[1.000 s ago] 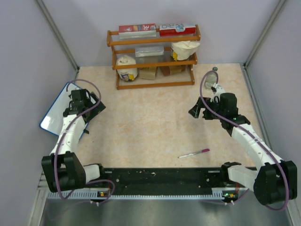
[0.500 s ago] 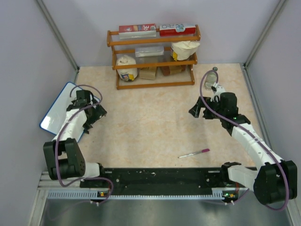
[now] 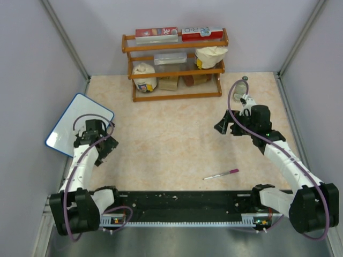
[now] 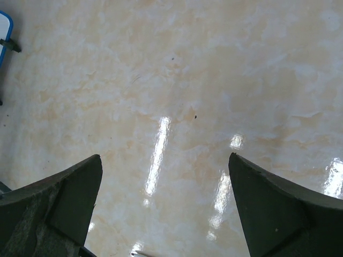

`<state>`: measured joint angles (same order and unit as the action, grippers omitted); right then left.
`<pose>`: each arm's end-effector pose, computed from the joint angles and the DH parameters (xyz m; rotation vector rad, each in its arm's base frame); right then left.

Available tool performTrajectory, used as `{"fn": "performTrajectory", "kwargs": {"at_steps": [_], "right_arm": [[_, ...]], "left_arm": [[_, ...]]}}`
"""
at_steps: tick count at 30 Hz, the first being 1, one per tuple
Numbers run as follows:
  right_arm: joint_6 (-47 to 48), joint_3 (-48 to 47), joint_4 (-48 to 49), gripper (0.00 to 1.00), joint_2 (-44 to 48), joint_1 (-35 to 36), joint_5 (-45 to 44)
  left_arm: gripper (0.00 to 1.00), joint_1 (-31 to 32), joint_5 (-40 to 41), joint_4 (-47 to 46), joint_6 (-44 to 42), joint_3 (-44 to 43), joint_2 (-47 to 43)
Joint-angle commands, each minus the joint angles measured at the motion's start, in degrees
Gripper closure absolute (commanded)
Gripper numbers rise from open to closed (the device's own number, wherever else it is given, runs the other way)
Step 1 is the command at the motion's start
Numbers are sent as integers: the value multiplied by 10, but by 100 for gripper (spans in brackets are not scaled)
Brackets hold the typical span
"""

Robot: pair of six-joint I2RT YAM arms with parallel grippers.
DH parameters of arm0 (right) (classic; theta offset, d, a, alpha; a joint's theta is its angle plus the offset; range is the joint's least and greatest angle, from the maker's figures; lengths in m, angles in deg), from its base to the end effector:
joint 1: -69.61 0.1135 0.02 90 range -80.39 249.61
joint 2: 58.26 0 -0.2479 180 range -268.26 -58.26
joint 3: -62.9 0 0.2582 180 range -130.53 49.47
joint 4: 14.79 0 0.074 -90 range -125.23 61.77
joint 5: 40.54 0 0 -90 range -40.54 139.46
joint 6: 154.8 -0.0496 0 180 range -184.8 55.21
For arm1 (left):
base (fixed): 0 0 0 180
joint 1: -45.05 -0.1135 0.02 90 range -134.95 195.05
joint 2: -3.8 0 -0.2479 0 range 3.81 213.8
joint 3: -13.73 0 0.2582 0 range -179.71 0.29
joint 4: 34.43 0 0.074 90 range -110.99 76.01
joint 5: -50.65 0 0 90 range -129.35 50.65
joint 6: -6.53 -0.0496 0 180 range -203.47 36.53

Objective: Write a sentence on the whiteboard
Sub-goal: Move the whiteboard stand to the center of the board.

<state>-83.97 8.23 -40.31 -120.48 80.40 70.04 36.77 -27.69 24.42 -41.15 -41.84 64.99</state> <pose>0.2535 0.0661 0.2332 -0.0546 2.1854 0.6864 0.2067 0.0402 0.1948 -1.1908 2.3755 0.0832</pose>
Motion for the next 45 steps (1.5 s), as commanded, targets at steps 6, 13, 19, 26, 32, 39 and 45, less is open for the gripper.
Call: {"fn": "performTrajectory", "kwargs": {"at_steps": [6,13,19,26,32,39,45], "right_arm": [[-5,6,28,1,22,8,17],[-4,5,28,1,24,13,12],[-4,5,28,1,20,13,7],[-4,5,27,1,17,13,5],[-4,2,27,1,8,13,4],[-4,0,27,1,-8,13,11],[-7,-3,27,1,-18,13,14]], "left_arm": [[13,-57,-9,-74,14,28,55],[22,-75,42,-119,-12,7,118],[27,-81,76,-149,-25,-28,183],[34,-88,92,-169,-18,-60,249],[49,-97,95,-181,-18,-71,273],[69,-99,89,-197,-36,-69,294],[100,-100,86,-197,-45,-58,300]]}}
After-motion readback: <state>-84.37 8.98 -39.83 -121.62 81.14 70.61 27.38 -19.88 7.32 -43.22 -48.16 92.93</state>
